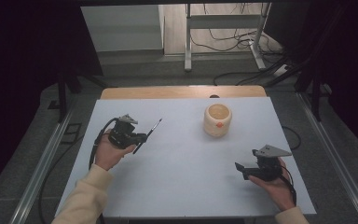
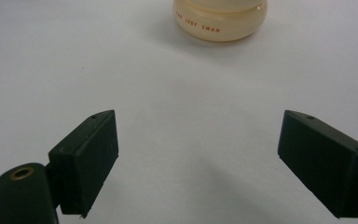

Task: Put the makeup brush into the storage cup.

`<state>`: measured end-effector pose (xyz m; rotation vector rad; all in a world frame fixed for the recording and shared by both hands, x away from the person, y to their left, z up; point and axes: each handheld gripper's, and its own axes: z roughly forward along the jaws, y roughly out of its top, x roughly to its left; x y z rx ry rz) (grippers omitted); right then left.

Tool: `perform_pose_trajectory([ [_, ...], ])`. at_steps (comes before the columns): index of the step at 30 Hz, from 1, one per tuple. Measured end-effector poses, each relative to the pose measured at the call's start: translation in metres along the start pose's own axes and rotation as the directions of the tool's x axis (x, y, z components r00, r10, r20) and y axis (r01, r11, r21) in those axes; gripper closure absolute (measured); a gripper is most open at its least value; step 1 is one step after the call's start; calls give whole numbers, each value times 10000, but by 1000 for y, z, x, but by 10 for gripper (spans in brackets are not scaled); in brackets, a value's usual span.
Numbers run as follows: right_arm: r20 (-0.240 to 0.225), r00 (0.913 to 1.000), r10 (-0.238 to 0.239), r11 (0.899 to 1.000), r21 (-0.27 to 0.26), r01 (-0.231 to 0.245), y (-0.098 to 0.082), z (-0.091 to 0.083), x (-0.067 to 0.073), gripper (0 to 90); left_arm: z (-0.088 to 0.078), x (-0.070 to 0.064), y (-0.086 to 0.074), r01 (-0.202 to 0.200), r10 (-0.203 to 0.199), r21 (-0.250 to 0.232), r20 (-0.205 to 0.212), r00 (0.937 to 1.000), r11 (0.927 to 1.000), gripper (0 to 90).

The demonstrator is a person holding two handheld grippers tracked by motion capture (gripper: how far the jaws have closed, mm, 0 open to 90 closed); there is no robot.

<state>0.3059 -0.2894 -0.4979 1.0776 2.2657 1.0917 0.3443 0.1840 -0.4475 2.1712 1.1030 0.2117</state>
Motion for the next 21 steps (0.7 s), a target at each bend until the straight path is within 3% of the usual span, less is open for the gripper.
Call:
perform_pose_trajectory([
  [21,33,10000,49,10000,-20,-49,0,0,1,124,-21,-14,-26,146,-126,-799,252,9996,9967,839],
])
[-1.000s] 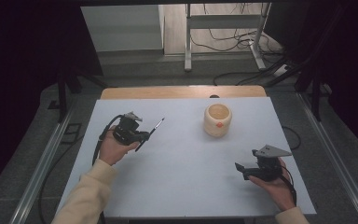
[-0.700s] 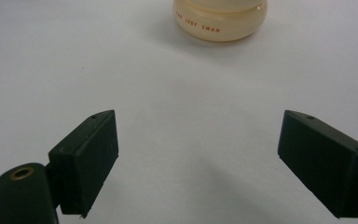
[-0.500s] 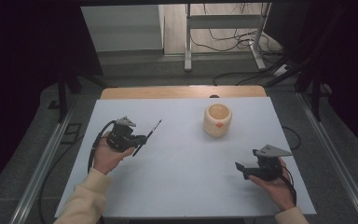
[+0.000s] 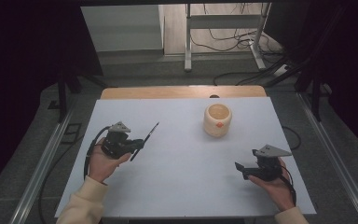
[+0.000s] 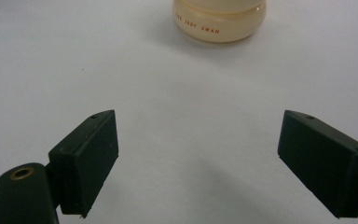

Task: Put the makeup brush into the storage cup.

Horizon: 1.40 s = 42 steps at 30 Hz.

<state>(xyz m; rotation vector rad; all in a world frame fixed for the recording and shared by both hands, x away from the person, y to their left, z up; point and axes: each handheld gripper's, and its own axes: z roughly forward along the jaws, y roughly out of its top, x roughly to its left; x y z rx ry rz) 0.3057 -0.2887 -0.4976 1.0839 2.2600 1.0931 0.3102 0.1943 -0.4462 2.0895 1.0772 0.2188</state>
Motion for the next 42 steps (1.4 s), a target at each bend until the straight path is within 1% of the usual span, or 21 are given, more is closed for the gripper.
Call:
perform_pose_trajectory([
  [3,-9,10000,15,10000,5,-15,0,0,1,124,-2,-2,-4,48,-48,-120,71,10000,9999,839],
  [10,0,10000,-25,10000,5,25,1,1,2,124,-3,-5,-13,63,-60,-152,164,9998,9999,839],
  [17,12,10000,-60,10000,17,60,1,2,4,124,-5,-7,-20,108,-105,-164,169,9998,9998,839],
  [24,20,10000,-11,10000,-1,11,2,3,6,125,-7,-9,-22,117,-112,-250,202,9997,9996,839],
  [29,-17,10000,17,10000,-74,-17,3,3,7,125,-5,-12,-22,117,-109,-263,277,9996,9996,839],
  [30,-25,10000,37,9999,-99,-37,3,3,7,125,-5,-12,-22,56,-50,-230,286,9996,9997,839],
  [42,-204,9998,57,9997,-249,-62,8,6,14,125,1,-19,-20,-115,123,-178,455,9989,9998,839],
])
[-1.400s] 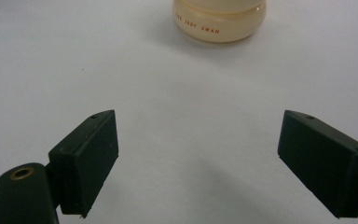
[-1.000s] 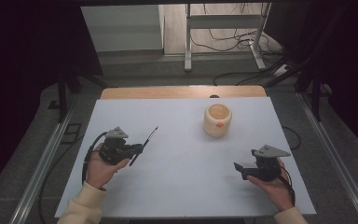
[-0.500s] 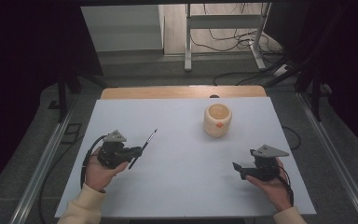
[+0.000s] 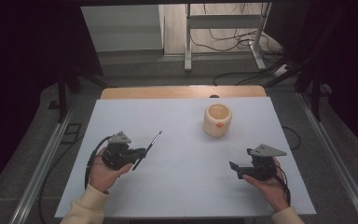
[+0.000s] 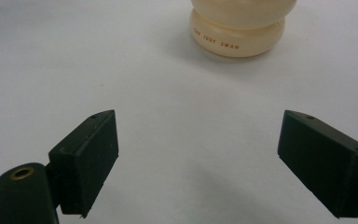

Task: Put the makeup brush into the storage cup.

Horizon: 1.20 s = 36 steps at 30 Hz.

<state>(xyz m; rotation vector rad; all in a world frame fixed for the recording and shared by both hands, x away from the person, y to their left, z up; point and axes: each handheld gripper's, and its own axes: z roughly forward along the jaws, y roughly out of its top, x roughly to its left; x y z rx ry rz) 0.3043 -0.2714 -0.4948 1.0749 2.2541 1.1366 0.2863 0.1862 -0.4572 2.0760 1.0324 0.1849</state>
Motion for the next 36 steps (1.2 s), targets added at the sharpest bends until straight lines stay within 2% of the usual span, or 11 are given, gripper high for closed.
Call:
perform_pose_trajectory([
  [13,-155,9999,-56,9999,-106,54,5,4,8,125,5,-7,4,-125,127,-111,194,9997,9999,838],
  [25,-447,9986,-267,9995,-186,259,14,13,20,124,16,-16,7,-350,349,27,344,9988,9994,838],
  [36,-609,9979,-236,9992,-343,215,18,14,26,124,19,-22,10,-453,455,-76,382,9982,9989,838],
])
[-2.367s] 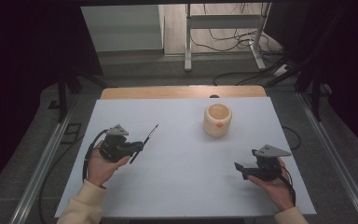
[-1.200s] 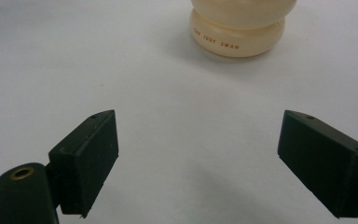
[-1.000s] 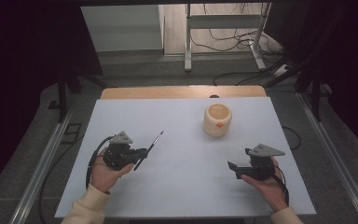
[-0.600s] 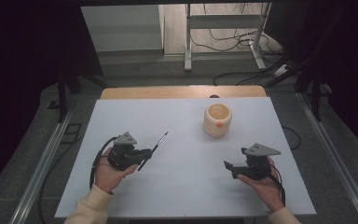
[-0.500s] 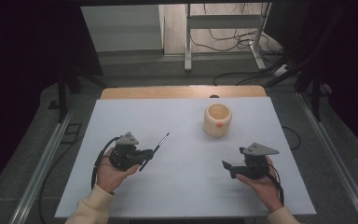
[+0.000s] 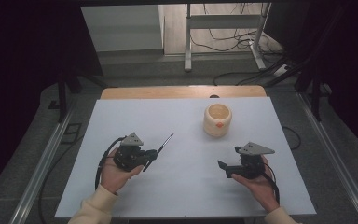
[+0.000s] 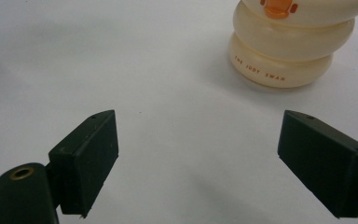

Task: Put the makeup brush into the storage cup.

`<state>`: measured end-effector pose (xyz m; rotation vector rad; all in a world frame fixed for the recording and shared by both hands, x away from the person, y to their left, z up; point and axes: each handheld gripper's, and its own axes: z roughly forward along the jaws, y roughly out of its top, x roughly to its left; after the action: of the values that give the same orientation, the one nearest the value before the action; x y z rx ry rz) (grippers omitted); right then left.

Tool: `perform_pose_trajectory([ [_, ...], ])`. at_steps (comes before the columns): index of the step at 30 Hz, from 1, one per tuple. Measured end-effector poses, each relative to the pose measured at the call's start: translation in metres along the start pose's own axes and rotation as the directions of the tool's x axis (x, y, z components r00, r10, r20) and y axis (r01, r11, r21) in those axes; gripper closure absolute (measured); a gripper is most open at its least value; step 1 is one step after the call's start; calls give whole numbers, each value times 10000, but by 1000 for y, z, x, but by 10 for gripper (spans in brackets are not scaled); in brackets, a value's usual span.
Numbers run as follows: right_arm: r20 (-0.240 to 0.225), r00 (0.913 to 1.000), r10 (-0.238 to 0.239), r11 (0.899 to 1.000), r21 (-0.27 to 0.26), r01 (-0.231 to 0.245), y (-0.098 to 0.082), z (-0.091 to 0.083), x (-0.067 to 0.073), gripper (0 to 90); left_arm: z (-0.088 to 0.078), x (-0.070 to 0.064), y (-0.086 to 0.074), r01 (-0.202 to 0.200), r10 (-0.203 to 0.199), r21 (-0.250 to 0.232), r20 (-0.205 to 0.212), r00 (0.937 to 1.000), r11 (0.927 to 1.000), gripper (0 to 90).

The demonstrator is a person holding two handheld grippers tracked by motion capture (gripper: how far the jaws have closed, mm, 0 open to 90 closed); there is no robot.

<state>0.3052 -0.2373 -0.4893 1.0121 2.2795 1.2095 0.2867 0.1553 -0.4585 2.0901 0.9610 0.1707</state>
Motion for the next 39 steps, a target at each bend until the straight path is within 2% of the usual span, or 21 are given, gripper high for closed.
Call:
perform_pose_trajectory([
  [6,-102,9999,26,10000,-71,-27,2,1,3,128,3,-2,1,-46,46,13,48,10000,10000,838],
  [16,-646,9978,154,9991,-380,-179,14,8,16,140,4,-4,2,-74,74,4,94,9999,10000,839],
  [26,-1168,9930,170,9984,-521,-233,26,22,33,149,7,-6,3,-132,132,23,185,9997,9999,838],
  [39,-1505,9886,39,9981,-595,-130,39,40,51,155,8,-8,4,-210,210,1,204,9996,9998,838],
])
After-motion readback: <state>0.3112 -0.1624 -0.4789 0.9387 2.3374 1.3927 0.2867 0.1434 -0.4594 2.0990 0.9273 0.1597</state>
